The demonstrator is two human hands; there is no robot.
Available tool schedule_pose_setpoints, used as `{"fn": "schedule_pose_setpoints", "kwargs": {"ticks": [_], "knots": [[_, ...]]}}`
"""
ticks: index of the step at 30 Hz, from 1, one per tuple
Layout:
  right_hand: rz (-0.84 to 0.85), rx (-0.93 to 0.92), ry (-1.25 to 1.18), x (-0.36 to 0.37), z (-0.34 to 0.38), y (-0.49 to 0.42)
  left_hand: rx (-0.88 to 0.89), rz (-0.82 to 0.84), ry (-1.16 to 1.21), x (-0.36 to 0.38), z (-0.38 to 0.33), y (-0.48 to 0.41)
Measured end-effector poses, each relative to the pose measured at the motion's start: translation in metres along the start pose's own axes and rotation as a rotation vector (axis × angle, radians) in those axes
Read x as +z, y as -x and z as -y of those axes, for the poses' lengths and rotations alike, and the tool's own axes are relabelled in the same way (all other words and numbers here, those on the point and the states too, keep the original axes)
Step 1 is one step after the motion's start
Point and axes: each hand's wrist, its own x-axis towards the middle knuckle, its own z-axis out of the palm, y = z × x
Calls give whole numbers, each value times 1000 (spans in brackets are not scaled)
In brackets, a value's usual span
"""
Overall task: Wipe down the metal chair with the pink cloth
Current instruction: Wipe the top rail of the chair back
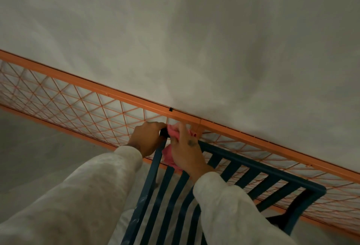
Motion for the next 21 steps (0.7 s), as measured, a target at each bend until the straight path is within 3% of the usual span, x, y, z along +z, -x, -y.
{"fn": "schedule_pose_setpoints", "kwargs": {"ticks": [5,13,16,19,21], "knots": [[54,-121,284,-15,-16,11,3,8,-23,0,2,-1],[-121,181,238,-67,-72,51,5,9,-14,2,5,0],[-145,102,318,-32,-44,36,16,6,-22,0,5,0],[-122,-43,242,7,-17,16,25,3,-13,1,6,0],[-50,-42,174,18,-6,6,35,3,-20,3,9,-1]]}}
